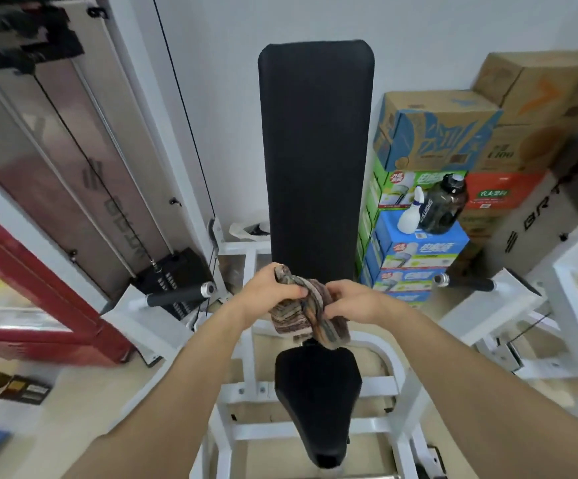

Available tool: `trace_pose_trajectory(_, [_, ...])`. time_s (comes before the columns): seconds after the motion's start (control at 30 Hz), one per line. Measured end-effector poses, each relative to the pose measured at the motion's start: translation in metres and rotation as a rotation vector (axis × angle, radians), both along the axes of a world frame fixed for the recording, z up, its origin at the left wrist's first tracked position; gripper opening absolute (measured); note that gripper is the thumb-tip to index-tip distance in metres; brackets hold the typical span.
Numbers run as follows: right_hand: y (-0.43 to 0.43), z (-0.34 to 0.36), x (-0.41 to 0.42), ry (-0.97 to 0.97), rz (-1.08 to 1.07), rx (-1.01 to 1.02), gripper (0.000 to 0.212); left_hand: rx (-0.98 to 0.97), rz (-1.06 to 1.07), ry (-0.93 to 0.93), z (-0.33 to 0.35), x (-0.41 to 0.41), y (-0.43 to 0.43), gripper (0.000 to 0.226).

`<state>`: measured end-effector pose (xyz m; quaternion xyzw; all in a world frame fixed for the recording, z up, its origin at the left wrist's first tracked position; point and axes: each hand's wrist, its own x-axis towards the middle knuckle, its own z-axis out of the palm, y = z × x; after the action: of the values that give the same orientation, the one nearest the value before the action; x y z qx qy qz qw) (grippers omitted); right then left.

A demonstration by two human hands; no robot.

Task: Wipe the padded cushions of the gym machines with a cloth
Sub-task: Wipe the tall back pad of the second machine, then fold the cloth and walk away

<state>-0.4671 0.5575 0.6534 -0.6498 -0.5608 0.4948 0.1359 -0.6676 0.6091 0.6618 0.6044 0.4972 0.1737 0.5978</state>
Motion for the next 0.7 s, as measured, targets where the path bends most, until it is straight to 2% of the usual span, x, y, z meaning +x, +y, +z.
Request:
trace_pose_trajectory(0.07, [-0.021, 0.007, -0.008, -0.071, 0.002, 0.010, 0.021, -0.110, 0.021, -0.080, 0.001, -0.020, -0.017, 0.036])
trace_pose_trajectory(0.13, [-0.041, 0.012, -0.010, -0.143, -0.018, 0.025, 0.012, -0.169, 0.038, -0.102, 0.000, -0.036, -0.031, 0.028])
trace_pose_trajectory(0.2, [-0.058, 0.015, -0.010, -0.188, -0.048, 0.032, 0.010, -0.037, 0.057, 0.035, -0.001, -0.046, -0.045, 0.012])
trace_pose_trajectory(0.27, [-0.072, 0.014, -0.009, -0.212, -0.068, 0.032, 0.014, 0.096, 0.115, 0.157, -0.001, -0.048, -0.061, 0.012])
trace_pose_trajectory(0.33, [-0.087, 0.012, -0.012, -0.173, -0.094, 0.017, 0.013, 0.143, 0.161, 0.131, 0.004, -0.044, -0.077, 0.014])
trace_pose_trajectory(0.43, [-0.108, 0.012, -0.019, -0.011, -0.181, -0.012, 0.030, 0.129, 0.294, 0.084, 0.005, -0.041, -0.091, 0.004])
trace_pose_trajectory(0.47, [-0.114, 0.010, -0.019, 0.021, -0.187, -0.030, 0.030, 0.112, 0.330, 0.071, 0.003, -0.041, -0.093, 0.010])
trace_pose_trajectory(0.53, [-0.124, 0.005, -0.014, 0.037, -0.160, -0.096, 0.025, 0.072, 0.392, 0.076, -0.004, -0.043, -0.100, 0.021])
trace_pose_trajectory(0.6, [-0.137, 0.000, -0.007, 0.028, -0.132, -0.179, 0.021, 0.050, 0.449, 0.106, -0.016, -0.043, -0.111, 0.013])
trace_pose_trajectory(0.7, [-0.158, -0.007, 0.001, 0.002, -0.155, -0.216, 0.017, 0.048, 0.535, 0.087, -0.035, -0.030, -0.139, 0.012])
